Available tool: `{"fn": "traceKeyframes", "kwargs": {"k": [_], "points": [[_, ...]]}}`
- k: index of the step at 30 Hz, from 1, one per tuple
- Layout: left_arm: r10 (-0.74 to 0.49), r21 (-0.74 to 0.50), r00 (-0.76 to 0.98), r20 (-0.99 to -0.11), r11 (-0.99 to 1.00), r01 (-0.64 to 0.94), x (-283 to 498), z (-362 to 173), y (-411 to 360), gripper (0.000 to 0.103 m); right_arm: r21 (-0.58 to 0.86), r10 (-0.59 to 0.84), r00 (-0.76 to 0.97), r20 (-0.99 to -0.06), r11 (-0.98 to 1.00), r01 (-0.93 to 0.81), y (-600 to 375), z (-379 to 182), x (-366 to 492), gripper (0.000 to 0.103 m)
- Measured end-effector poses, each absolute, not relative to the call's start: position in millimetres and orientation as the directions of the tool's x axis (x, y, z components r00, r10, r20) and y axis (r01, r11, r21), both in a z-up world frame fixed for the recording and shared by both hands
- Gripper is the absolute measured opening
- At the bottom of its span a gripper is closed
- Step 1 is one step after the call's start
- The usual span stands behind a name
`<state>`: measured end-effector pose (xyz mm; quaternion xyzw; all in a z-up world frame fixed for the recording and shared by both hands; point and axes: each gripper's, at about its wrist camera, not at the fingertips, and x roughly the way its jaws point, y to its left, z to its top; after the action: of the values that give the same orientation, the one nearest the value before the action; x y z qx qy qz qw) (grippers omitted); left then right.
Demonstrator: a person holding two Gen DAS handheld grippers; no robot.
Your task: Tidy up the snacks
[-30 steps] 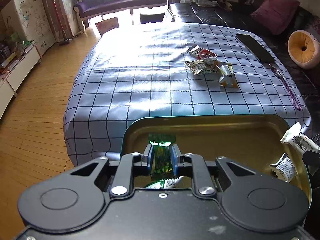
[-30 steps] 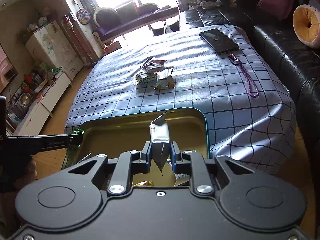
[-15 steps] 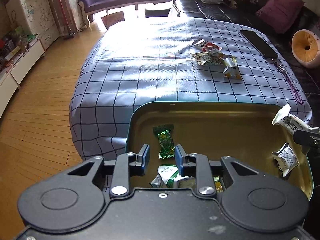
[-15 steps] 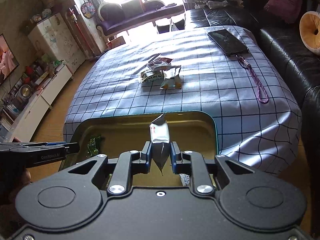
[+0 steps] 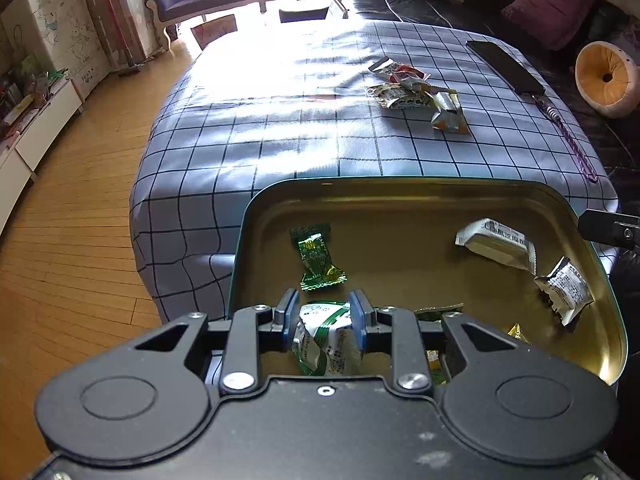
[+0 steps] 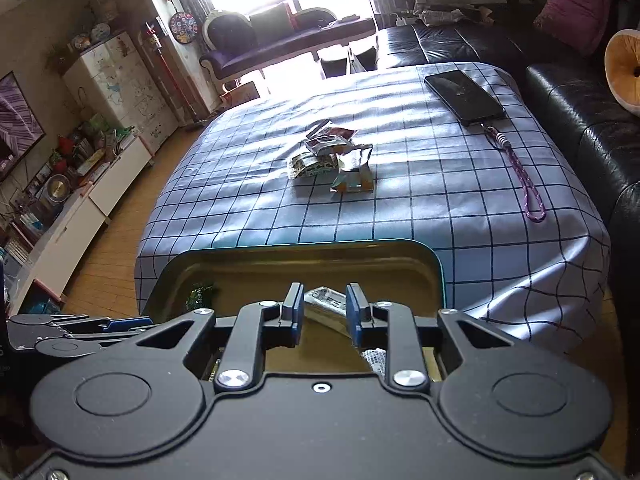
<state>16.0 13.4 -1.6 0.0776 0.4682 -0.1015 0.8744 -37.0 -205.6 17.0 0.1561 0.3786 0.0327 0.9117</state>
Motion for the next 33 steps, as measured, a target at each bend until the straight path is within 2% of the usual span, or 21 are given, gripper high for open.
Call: {"fn": "traceKeyframes", "kwargs": {"k": [33], "points": [[-0.033,0.065,0.513,-0.857,0.983,0.171,-3,-6,19,0.030,0.273,0.207,0.658,-0.724,0.962,-0.003,-181,8,-52,0.036]]}}
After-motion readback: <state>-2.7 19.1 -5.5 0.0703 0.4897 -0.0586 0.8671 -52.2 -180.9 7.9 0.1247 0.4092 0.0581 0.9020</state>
